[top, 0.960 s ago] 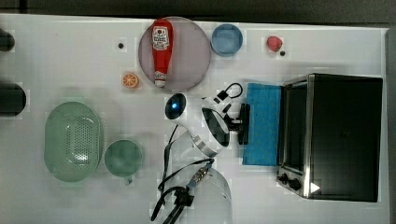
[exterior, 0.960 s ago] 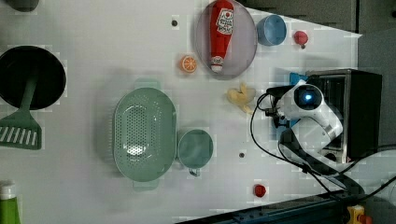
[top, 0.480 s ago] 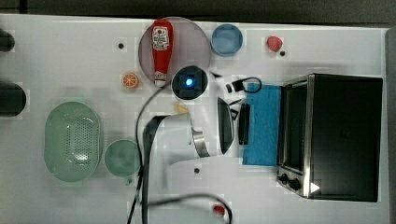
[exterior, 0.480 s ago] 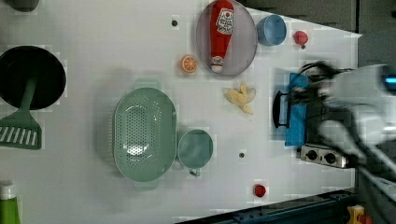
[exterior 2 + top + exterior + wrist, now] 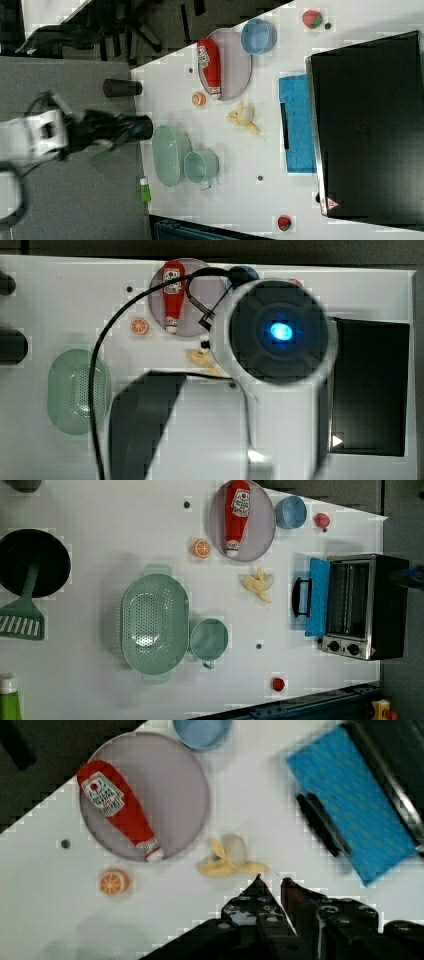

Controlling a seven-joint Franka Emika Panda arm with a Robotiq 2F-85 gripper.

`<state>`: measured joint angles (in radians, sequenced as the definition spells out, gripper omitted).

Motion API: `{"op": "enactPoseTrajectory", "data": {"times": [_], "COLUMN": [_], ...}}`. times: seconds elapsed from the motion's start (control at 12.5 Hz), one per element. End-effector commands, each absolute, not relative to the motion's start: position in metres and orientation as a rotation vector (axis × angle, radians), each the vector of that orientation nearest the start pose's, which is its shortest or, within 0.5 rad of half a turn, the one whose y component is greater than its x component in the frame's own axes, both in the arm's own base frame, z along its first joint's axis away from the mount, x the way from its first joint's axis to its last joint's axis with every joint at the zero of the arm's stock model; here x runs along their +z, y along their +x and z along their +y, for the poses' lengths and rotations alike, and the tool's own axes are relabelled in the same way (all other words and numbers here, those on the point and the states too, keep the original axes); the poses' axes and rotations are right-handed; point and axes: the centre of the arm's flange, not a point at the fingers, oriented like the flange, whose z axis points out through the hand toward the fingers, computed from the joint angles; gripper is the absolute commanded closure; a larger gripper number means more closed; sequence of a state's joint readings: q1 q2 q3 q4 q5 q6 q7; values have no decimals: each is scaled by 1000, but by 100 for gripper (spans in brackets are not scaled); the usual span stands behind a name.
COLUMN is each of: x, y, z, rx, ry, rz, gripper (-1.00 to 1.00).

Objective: Flap open oven.

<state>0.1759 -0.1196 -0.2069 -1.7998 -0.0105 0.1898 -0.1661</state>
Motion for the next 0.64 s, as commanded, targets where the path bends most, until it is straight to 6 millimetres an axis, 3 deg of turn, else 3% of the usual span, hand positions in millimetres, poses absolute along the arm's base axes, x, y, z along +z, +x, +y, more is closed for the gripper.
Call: {"op": "enactPoseTrajectory", "data": {"times": [0.08, 0.16, 0.32, 0.64], "x": [593, 607, 614, 613], "y": [522, 526, 522, 528], "z": [-32, -34, -34, -21], "rx": [91, 22, 55, 14], "ry": [-2954, -2906, -2797, -2788], "rz": [1151, 1237, 1480, 1481], "gripper": [65, 65, 65, 65]}}
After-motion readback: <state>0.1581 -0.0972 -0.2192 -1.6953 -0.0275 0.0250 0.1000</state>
